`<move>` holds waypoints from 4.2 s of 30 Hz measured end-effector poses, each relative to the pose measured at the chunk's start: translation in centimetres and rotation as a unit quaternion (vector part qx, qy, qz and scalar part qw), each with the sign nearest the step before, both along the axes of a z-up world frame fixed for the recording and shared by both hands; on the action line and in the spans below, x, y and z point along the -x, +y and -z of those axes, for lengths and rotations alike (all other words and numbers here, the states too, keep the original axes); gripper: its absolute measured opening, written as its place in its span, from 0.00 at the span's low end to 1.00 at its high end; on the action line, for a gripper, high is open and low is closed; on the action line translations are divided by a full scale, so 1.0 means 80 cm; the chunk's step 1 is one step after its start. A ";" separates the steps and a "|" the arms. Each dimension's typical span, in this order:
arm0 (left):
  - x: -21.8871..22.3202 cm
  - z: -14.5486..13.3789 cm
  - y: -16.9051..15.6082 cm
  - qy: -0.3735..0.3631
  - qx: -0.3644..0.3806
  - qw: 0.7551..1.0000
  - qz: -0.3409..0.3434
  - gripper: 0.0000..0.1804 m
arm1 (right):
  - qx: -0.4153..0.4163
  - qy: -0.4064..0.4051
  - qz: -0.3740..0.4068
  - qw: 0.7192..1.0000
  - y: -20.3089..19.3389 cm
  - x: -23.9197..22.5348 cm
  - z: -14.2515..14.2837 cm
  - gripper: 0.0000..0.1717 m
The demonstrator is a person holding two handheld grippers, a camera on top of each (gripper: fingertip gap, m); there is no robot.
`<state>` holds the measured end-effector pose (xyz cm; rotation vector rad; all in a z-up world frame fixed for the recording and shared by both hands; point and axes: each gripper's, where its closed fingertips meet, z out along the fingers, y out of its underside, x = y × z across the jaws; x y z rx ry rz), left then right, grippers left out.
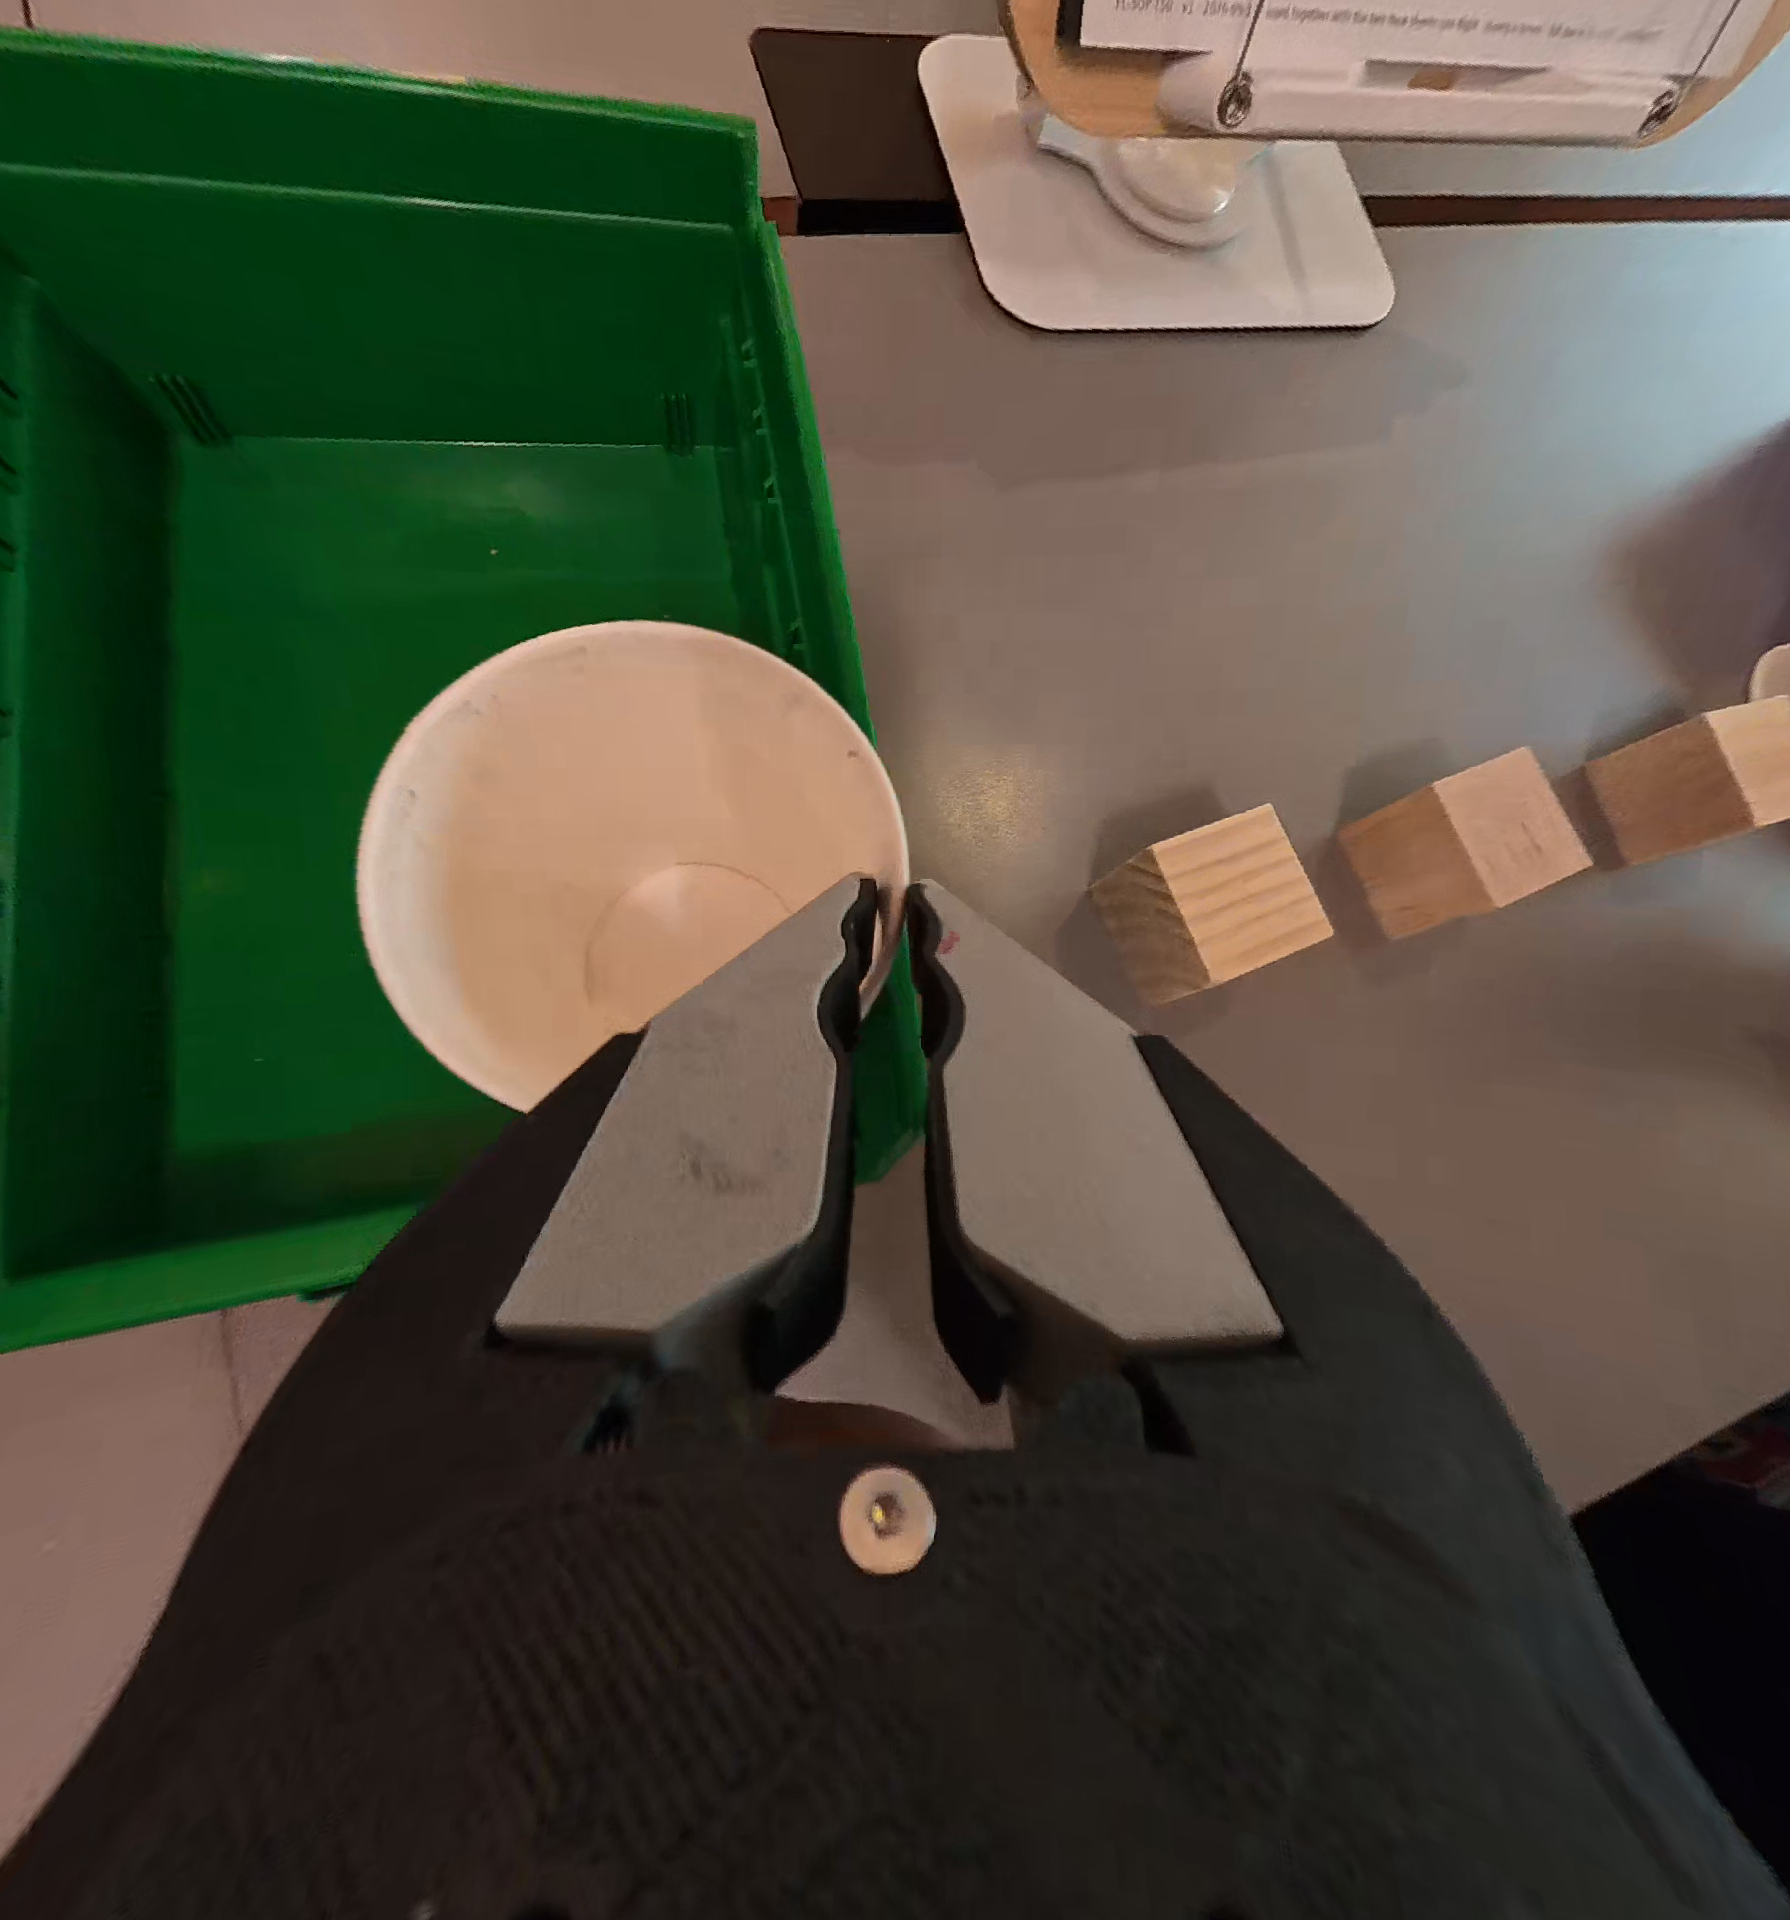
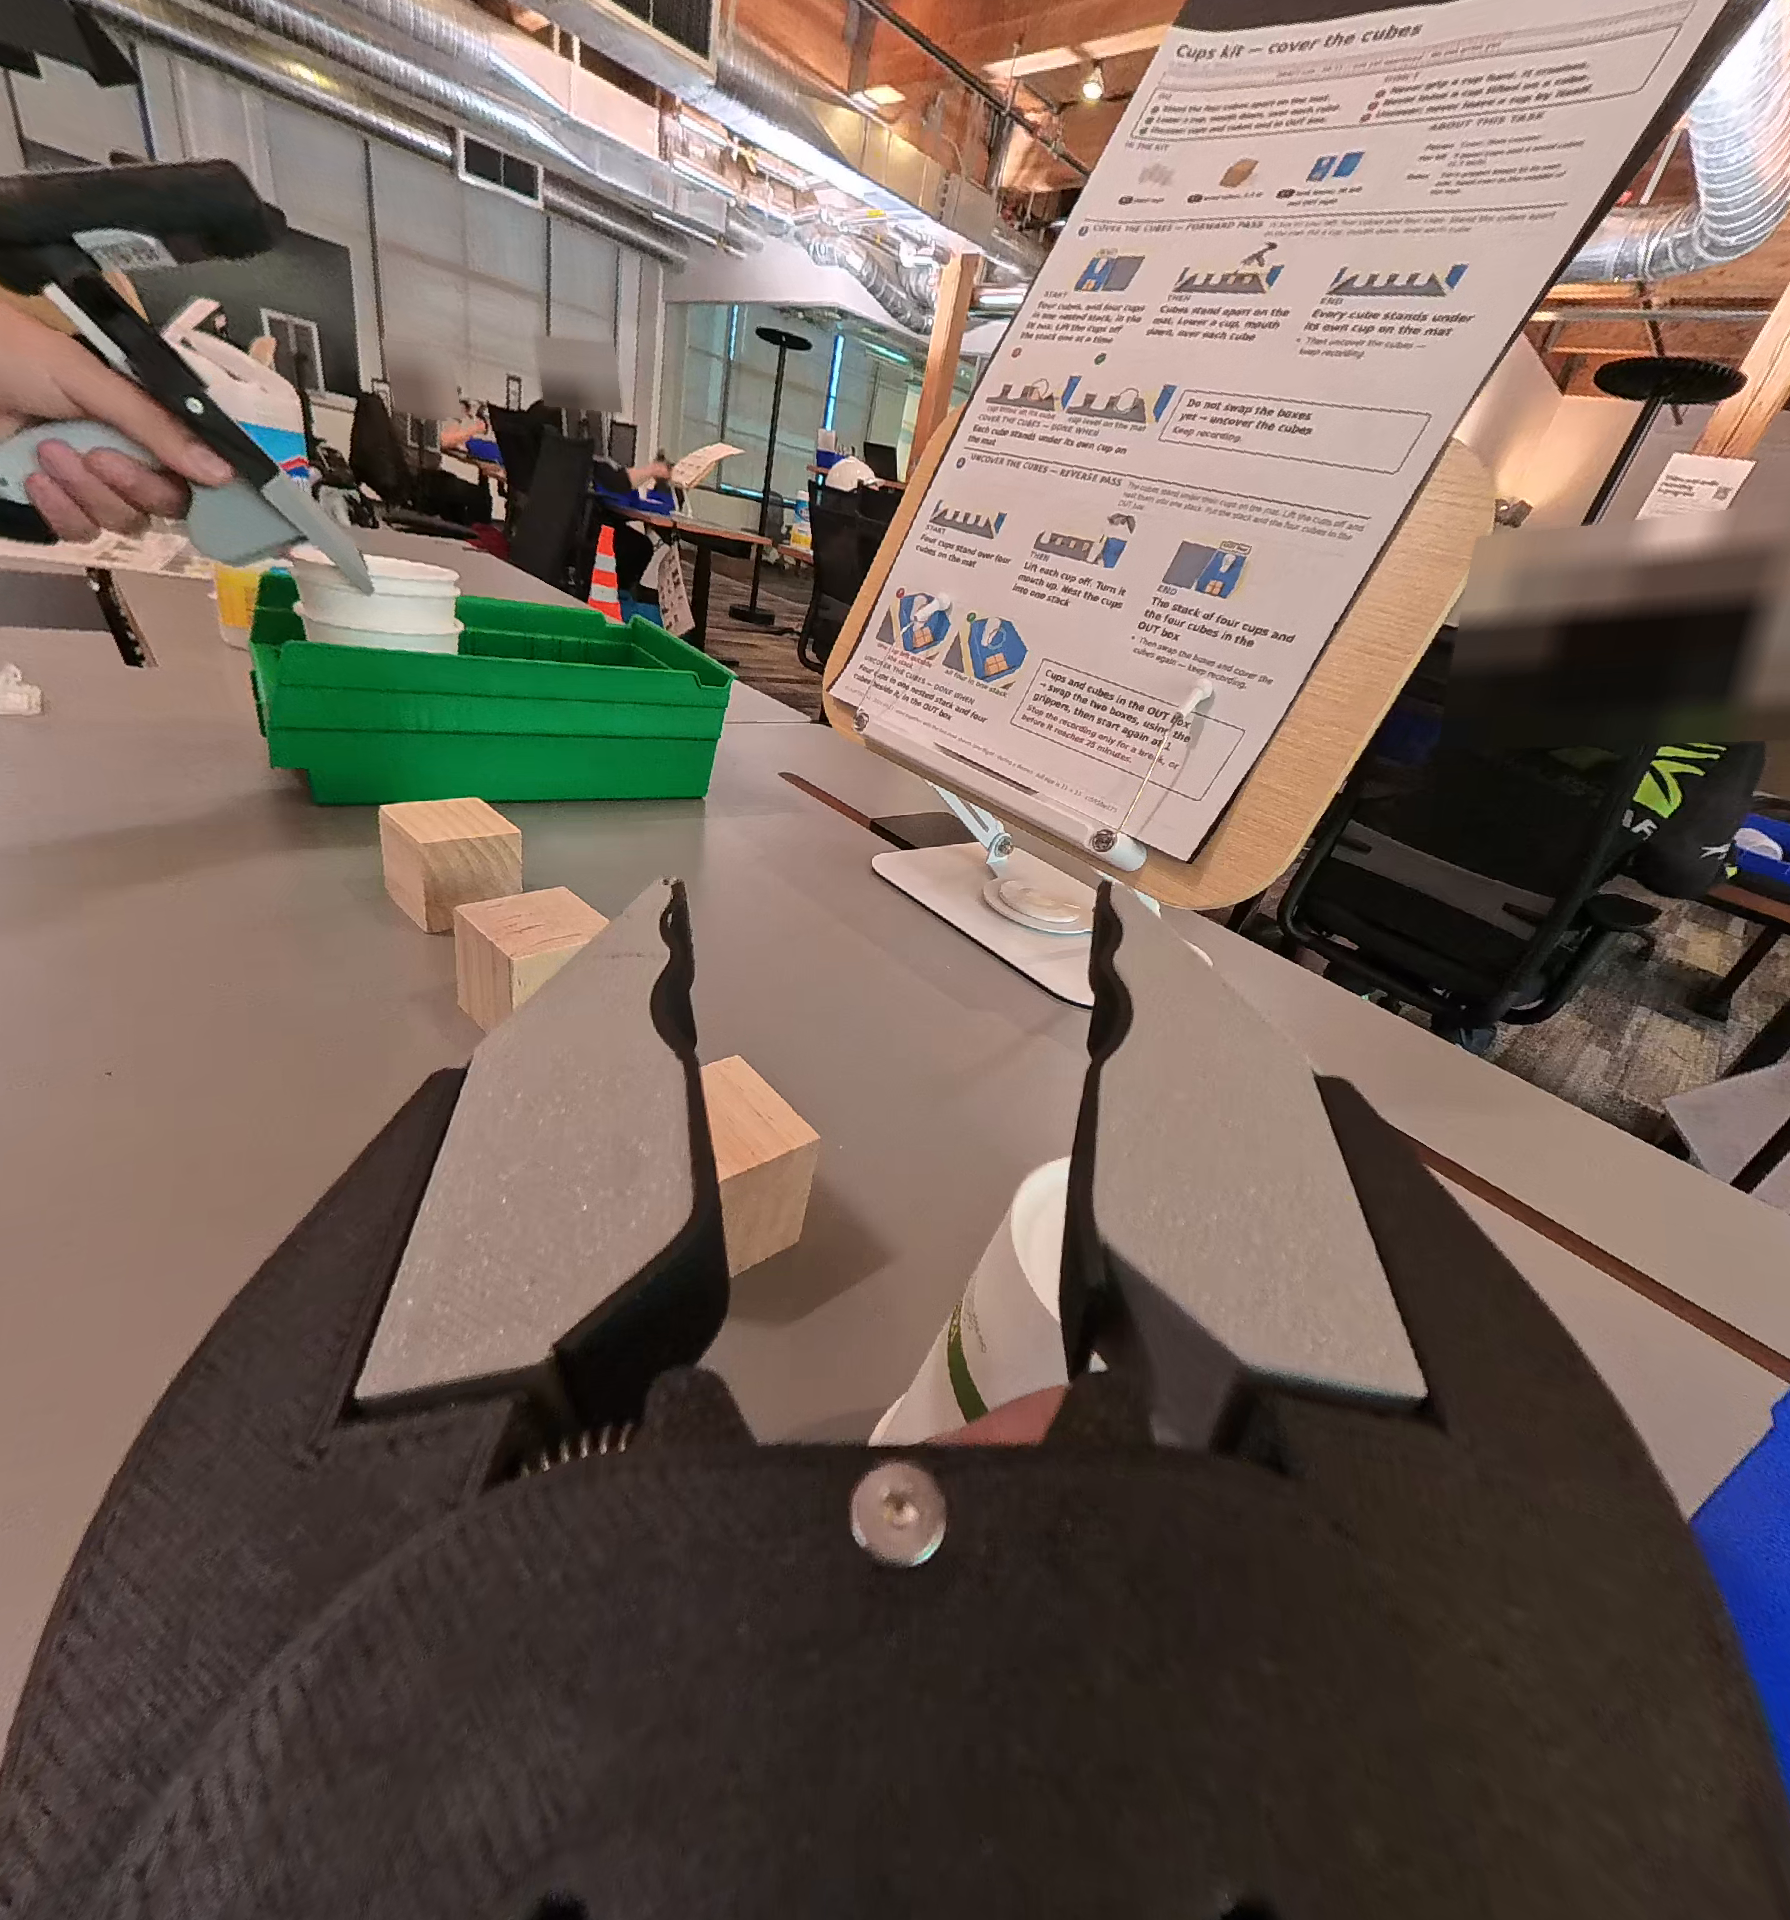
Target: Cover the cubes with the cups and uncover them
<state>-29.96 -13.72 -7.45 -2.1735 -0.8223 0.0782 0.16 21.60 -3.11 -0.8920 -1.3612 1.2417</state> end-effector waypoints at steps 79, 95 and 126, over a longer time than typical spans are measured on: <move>-0.359 -0.020 0.340 0.165 -0.297 0.865 0.370 0.19 | 0.196 0.001 -0.047 0.979 -0.038 0.041 -0.017 0.50; -0.270 -0.047 0.329 0.203 -0.338 0.901 0.181 0.10 | 0.021 -0.217 0.062 0.974 -0.053 0.096 0.117 0.51; -0.068 -0.065 0.099 0.356 -0.031 0.933 -0.036 0.14 | 0.026 -0.014 0.051 0.998 -0.053 0.041 0.002 0.45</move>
